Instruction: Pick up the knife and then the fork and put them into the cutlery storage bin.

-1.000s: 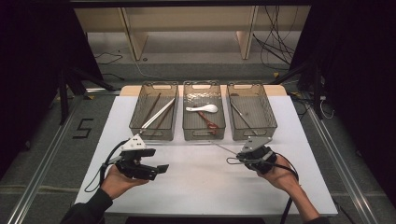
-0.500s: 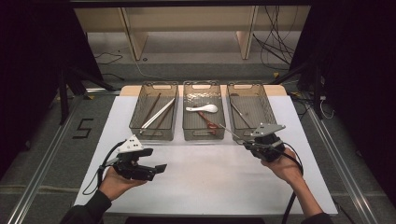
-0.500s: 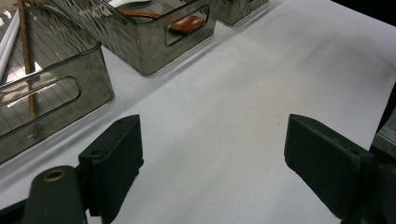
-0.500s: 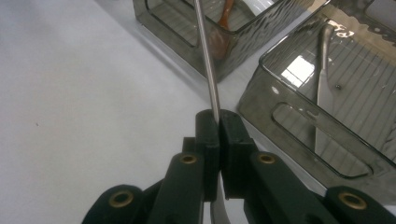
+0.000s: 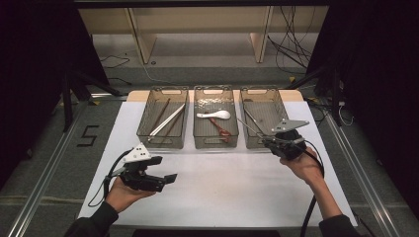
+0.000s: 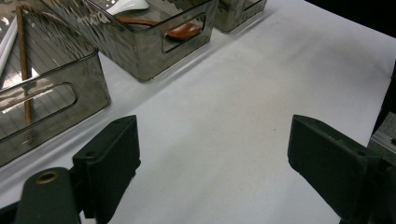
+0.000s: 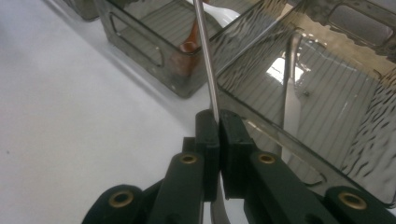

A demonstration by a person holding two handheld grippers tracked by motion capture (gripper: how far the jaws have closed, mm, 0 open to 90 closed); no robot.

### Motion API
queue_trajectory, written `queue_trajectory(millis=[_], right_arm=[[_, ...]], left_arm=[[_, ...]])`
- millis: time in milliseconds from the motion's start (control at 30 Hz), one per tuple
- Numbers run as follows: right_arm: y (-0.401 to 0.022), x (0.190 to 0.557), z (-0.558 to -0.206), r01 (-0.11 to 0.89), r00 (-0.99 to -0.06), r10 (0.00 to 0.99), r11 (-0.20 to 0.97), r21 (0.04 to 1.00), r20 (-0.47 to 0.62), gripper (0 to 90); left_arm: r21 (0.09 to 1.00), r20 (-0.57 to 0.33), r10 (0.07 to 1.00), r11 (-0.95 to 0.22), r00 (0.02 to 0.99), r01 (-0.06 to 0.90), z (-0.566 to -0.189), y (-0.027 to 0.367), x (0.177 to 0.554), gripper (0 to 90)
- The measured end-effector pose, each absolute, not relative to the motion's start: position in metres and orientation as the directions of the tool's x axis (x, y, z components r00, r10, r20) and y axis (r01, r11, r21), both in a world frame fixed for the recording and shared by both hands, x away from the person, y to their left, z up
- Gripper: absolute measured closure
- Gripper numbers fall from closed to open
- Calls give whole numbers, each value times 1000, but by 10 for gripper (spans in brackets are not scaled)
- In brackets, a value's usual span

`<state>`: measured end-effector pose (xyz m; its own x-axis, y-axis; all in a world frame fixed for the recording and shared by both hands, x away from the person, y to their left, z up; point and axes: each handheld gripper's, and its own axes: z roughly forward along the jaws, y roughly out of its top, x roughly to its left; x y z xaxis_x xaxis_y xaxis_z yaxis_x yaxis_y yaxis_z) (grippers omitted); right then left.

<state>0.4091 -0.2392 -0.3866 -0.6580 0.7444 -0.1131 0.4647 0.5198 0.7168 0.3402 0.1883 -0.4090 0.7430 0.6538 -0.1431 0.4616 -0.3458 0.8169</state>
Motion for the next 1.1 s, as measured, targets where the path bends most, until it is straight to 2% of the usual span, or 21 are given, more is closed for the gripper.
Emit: queue_trajectory(millis=[1100], right_arm=[[-247,498,-374,632,-480,875,392,669,-60,876]], left_arm=[[830,-138,646,-338,751,444,-408,188,341,161]])
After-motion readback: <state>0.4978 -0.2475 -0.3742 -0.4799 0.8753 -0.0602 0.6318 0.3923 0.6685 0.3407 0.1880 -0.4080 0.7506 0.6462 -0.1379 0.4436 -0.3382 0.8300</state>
